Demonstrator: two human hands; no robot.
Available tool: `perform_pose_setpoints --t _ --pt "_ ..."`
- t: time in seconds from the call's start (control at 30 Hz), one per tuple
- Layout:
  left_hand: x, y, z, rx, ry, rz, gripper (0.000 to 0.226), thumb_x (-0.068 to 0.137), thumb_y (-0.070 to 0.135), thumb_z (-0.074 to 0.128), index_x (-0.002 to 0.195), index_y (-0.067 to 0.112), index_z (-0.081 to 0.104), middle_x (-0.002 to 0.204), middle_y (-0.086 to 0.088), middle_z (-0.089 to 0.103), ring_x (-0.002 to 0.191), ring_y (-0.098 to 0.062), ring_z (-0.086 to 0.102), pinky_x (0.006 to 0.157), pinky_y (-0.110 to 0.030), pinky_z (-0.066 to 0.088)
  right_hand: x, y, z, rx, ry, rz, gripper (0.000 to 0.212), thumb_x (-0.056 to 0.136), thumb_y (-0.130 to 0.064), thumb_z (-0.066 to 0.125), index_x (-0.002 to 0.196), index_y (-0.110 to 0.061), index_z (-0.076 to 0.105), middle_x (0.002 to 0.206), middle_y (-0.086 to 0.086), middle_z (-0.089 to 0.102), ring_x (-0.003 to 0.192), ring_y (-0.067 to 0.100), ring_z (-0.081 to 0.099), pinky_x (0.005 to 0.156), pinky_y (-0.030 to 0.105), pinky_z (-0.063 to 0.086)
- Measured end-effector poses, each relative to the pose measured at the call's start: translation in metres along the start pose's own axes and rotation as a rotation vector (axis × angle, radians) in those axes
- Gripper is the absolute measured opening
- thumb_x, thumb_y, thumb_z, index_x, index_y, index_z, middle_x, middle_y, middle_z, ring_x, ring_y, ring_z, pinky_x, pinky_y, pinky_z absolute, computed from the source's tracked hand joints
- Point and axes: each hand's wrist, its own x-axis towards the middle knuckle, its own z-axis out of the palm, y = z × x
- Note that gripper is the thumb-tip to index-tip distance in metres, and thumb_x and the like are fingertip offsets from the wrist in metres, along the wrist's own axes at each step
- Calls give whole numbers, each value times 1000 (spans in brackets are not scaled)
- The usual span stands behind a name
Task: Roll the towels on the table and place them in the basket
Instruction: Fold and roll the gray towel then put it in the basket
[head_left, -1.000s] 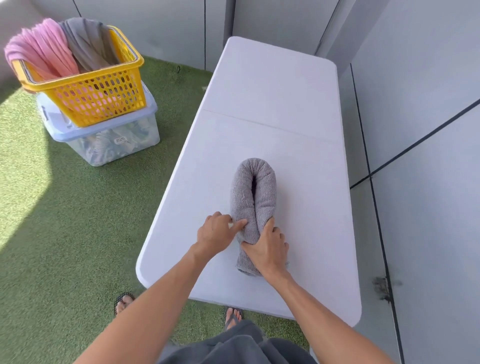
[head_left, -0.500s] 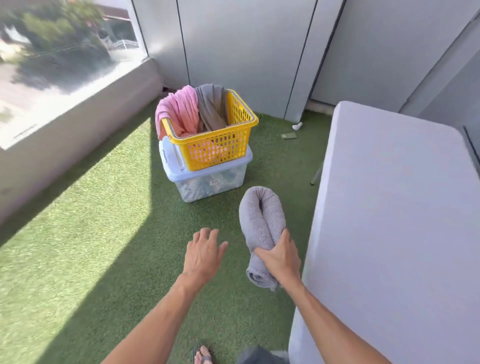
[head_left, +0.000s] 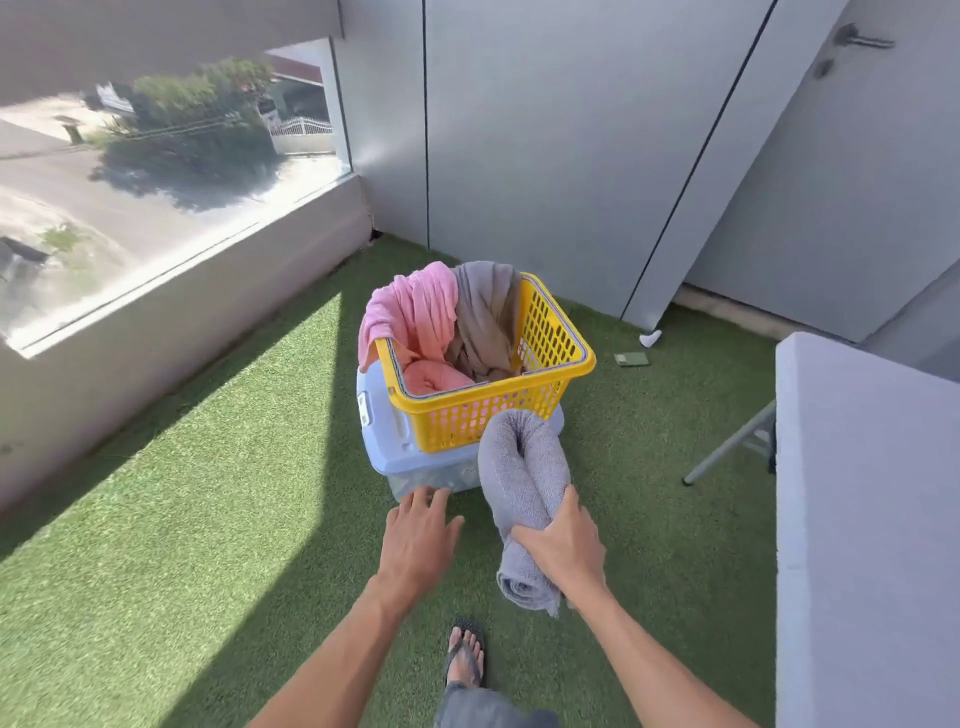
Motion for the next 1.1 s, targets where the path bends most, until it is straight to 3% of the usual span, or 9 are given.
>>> perform_pose_setpoints --t 0.17,0.3,0.37,0.57,0.7,0.77,0.87,1.0,1.1 --pt "114 -15 -23 2 62 -1 43 97 40 47 134 18 48 136 -7 47 126 -28 45 100 -43 41 102 -78 -4 -52 -43 -40 110 53 -64 64 145 -21 20 123 5 51 115 30 51 89 49 47" --pt "186 -37 -31 44 91 4 34 88 35 65 116 17 61 118 -8 60 108 -30 59 83 -44 51 168 -132 9 -28 -71 -48 111 52 -66 66 143 -19 22 120 4 54 110 30 55 83 47 51" --pt "225 -51 -33 43 62 -9 33 88 35 65 115 17 61 118 -7 60 107 -30 59 83 -44 51 201 -158 19 -35 -78 -33 111 51 -66 65 142 -20 22 118 4 55 107 30 56 81 47 52" --pt "340 -95 -27 89 21 88 28 85 34 66 108 18 63 113 -6 61 102 -29 58 78 -41 50 292 -219 54 -75 -78 78 85 57 -56 69 123 -15 34 123 7 52 109 32 55 81 44 50" --pt "406 -126 -14 112 29 172 27 80 29 72 101 16 63 104 -6 59 98 -26 52 80 -37 43 346 -242 81 -101 -77 178 87 58 -55 73 125 -13 37 121 10 53 106 32 57 74 38 46" --pt "433 -140 -6 100 8 189 23 84 28 65 101 14 61 108 -7 56 102 -27 49 85 -36 36 372 -247 98 -94 -67 234 92 56 -55 74 128 -11 38 124 10 53 111 33 54 80 41 48" --pt "463 -157 9 85 -20 219 20 90 28 50 103 15 57 115 -7 53 111 -28 48 91 -38 39 402 -246 131 -100 -43 318 99 58 -53 76 135 -8 34 128 13 53 116 36 52 89 49 49" --pt "494 -176 31 135 -29 249 16 90 21 51 103 15 58 117 -8 53 115 -30 47 98 -38 35 429 -234 187 -98 -57 353 108 65 -52 77 144 -9 17 131 19 51 116 39 52 90 47 48" --pt "505 -183 34 141 16 269 36 83 9 37 110 8 61 111 -14 56 107 -33 52 96 -38 35 439 -217 222 -70 -219 403 110 69 -48 79 147 -10 12 137 21 43 122 39 47 92 45 44"
